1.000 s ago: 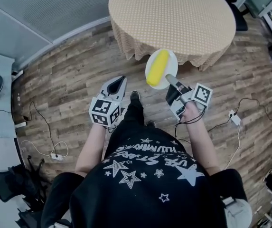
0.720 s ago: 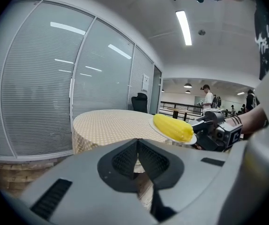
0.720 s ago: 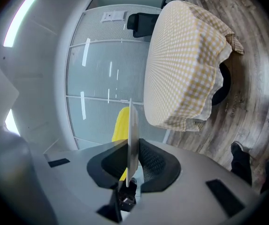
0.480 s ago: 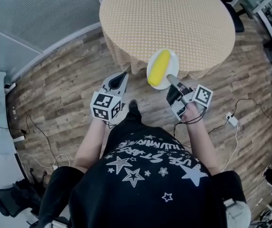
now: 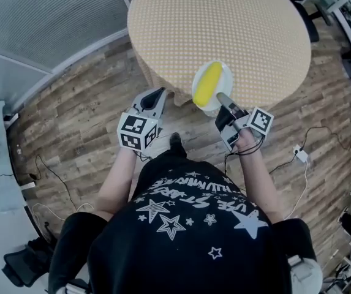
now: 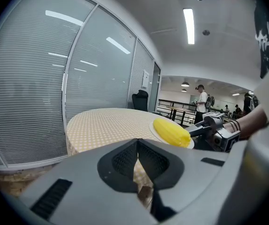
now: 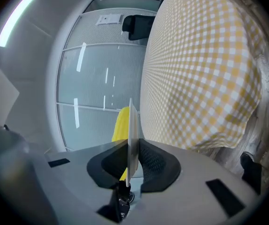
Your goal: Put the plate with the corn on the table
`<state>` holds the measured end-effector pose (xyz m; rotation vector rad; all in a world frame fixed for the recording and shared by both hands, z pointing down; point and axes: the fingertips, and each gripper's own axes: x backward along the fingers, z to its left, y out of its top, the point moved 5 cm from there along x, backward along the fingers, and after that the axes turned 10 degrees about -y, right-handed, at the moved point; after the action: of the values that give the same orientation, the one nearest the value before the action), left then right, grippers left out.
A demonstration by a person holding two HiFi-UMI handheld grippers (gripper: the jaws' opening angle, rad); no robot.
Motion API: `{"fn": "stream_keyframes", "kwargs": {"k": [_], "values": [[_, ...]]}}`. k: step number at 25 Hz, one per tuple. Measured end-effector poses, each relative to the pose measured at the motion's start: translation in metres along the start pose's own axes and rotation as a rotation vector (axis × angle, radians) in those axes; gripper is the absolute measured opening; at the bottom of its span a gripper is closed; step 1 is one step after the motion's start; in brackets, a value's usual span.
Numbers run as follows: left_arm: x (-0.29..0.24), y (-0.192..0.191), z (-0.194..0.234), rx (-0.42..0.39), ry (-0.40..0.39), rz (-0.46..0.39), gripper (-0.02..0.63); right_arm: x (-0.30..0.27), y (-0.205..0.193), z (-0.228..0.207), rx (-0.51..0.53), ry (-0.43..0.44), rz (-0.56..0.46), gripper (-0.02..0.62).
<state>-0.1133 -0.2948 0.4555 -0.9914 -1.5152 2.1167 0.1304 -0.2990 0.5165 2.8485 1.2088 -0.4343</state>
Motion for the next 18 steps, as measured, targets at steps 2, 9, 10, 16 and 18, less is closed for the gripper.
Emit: {"fn": "stream_keyframes", "kwargs": {"k": [2, 9, 10, 16, 18], "values": [[-0.004, -0.001, 0.014, 0.008, -0.006, 0.007, 0.008, -0.014, 0.003, -0.002, -0.01, -0.01, -0.007, 0.049], [-0.016, -0.007, 0.056, 0.01, -0.046, 0.034, 0.008, -0.062, 0.005, -0.012, -0.033, -0.03, -0.034, 0.049], [-0.017, -0.008, 0.061, 0.01, -0.056, 0.037, 0.008, -0.068, 0.005, -0.014, -0.036, -0.037, -0.035, 0.049], [-0.023, -0.018, 0.081, -0.001, -0.101, 0.065, 0.008, -0.095, 0.006, -0.016, -0.005, -0.049, -0.022, 0.049], [-0.021, -0.022, 0.082, 0.01, -0.099, 0.07, 0.008, -0.097, 0.004, -0.017, -0.008, -0.055, -0.009, 0.049]]}}
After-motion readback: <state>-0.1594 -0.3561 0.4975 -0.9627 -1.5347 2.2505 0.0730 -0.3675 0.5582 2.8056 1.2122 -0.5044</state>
